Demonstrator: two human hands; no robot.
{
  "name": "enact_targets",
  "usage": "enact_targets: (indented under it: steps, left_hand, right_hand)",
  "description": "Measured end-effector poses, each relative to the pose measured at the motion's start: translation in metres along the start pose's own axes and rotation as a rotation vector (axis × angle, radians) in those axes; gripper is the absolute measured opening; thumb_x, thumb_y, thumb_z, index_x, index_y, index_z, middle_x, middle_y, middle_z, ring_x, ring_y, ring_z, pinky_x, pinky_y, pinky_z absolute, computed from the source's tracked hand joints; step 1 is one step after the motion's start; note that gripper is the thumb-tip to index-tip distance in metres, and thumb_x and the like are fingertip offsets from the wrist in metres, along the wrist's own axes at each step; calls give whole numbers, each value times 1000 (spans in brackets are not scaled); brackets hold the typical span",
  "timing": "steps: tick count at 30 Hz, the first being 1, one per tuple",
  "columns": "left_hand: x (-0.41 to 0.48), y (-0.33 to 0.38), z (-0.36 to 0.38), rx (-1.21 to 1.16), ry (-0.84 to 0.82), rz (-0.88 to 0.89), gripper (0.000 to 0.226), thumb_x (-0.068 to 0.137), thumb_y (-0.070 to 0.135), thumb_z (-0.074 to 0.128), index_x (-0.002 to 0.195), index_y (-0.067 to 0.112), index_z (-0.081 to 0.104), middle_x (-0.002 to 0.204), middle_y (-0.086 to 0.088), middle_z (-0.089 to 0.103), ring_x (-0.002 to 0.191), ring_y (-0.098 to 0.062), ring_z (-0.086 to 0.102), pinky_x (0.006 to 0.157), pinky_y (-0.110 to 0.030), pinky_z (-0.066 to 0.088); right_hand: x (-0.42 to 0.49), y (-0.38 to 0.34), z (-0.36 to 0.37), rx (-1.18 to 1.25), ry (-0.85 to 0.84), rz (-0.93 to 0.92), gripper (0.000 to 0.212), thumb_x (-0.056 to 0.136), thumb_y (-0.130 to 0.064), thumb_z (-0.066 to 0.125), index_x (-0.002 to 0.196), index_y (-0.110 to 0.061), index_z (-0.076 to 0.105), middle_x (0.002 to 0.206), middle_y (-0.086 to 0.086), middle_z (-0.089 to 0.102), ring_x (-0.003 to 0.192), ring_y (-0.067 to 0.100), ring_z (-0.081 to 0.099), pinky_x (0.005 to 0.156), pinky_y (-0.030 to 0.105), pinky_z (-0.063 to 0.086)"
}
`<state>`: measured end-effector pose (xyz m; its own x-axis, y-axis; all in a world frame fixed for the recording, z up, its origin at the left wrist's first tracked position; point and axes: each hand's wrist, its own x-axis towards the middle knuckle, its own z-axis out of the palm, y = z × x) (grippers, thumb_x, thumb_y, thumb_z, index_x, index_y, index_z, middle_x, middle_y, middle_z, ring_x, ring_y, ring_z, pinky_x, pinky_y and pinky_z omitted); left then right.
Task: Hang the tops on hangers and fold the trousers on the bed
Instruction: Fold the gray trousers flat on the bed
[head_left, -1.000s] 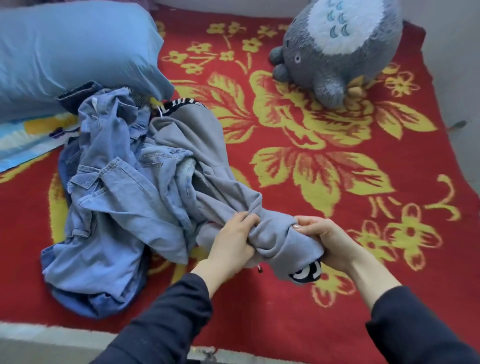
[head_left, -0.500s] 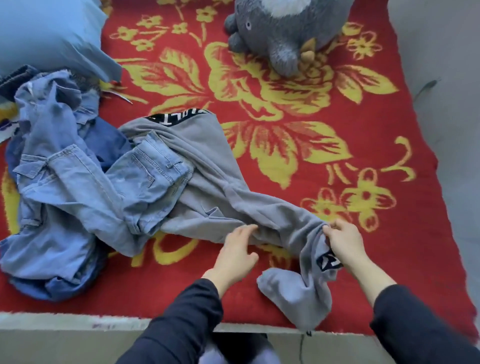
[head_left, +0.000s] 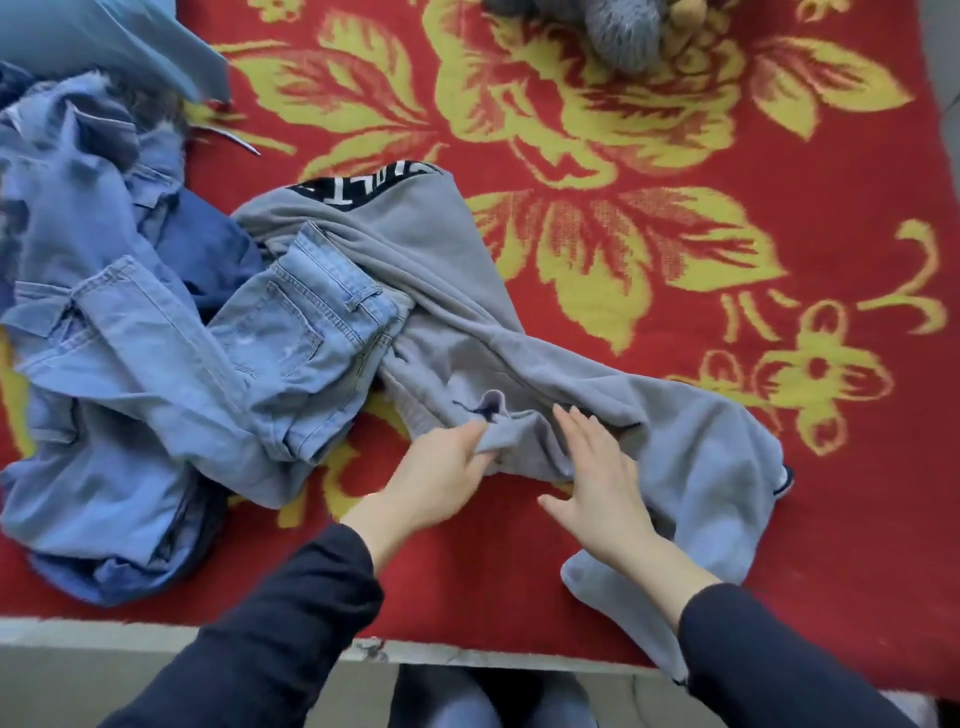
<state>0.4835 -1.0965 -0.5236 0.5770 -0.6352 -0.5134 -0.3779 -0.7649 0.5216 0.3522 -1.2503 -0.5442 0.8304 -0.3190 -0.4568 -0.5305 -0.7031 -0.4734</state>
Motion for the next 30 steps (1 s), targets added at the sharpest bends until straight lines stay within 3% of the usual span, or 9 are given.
enact_targets:
  steps: [3, 6, 10, 14, 18, 22, 25, 28, 30]
  left_hand:
    - [-34, 40, -14, -141, -24, 135, 20, 92, 33, 54, 75, 25, 47, 68, 5, 58, 68, -18, 55, 59, -33, 34]
    - [-47, 66, -35, -344, -34, 58, 32, 98, 31, 46, 66, 26, 45, 62, 10, 50, 62, -8, 47, 59, -29, 32]
    - [-49, 115, -85, -882, -142, -3, 32, 101, 26, 43, 95, 10, 69, 92, -5, 73, 88, -13, 68, 78, -28, 53]
    - [-59, 171, -151, -1014, -34, 68, 32, 101, 20, 42, 85, 8, 67, 75, -4, 70, 70, -14, 67, 60, -21, 51]
    - [-85, 221, -222, -1110, 126, 208, 37, 99, 15, 43, 70, 10, 66, 61, -3, 66, 56, -12, 64, 51, -19, 49]
    - [-114, 273, -289, -1317, 279, 284, 26, 98, 19, 48, 80, 10, 65, 71, -8, 67, 62, -17, 65, 57, -26, 53]
    - [-139, 307, -329, -1529, 301, 411, 24, 99, 20, 47, 81, 8, 59, 72, -10, 66, 66, -21, 66, 63, -32, 57]
    - [-164, 331, -370, -1616, 288, 579, 23, 100, 22, 42, 105, 2, 54, 100, -21, 56, 97, -34, 60, 93, -46, 53]
    - [-180, 338, -403, -1665, 363, 646, 28, 102, 20, 37, 117, -1, 49, 100, -19, 56, 89, -29, 61, 82, -39, 56]
  right_hand:
    - [1, -7, -9, 116, 20, 31, 63, 78, -20, 70, 137, -29, 50, 153, -2, 33, 144, 21, 23, 112, 45, 26]
    - [-4, -11, -43, 289, 258, 71, 47, 73, 0, 55, 114, -18, 67, 127, 4, 56, 122, 26, 46, 99, 47, 37]
    - [-10, -36, -109, 405, 503, 175, 26, 79, -7, 58, 103, -14, 51, 103, 1, 48, 84, 14, 47, 69, 21, 36]
    - [-38, -75, -183, 663, 662, 190, 27, 74, -22, 70, 74, -16, 43, 67, -1, 49, 60, 14, 43, 54, 25, 34]
    - [-85, -107, -241, 947, 564, -150, 9, 66, -12, 54, 71, -5, 58, 69, 14, 59, 69, 23, 56, 66, 43, 49]
    - [-103, -137, -257, 871, 335, -271, 46, 59, -25, 69, 104, -23, 58, 96, 1, 66, 89, 10, 62, 74, 27, 52]
    - [-94, -152, -265, 613, 502, -178, 73, 60, -32, 81, 125, -16, 50, 116, 2, 55, 105, 17, 53, 85, 35, 50]
    - [-95, -160, -301, 505, 534, -163, 34, 75, -31, 73, 105, -19, 62, 97, -2, 63, 91, 18, 57, 76, 39, 49]
    - [-100, -164, -340, 589, 529, -204, 22, 74, -33, 68, 85, -14, 67, 82, 1, 69, 79, 17, 60, 75, 44, 49]
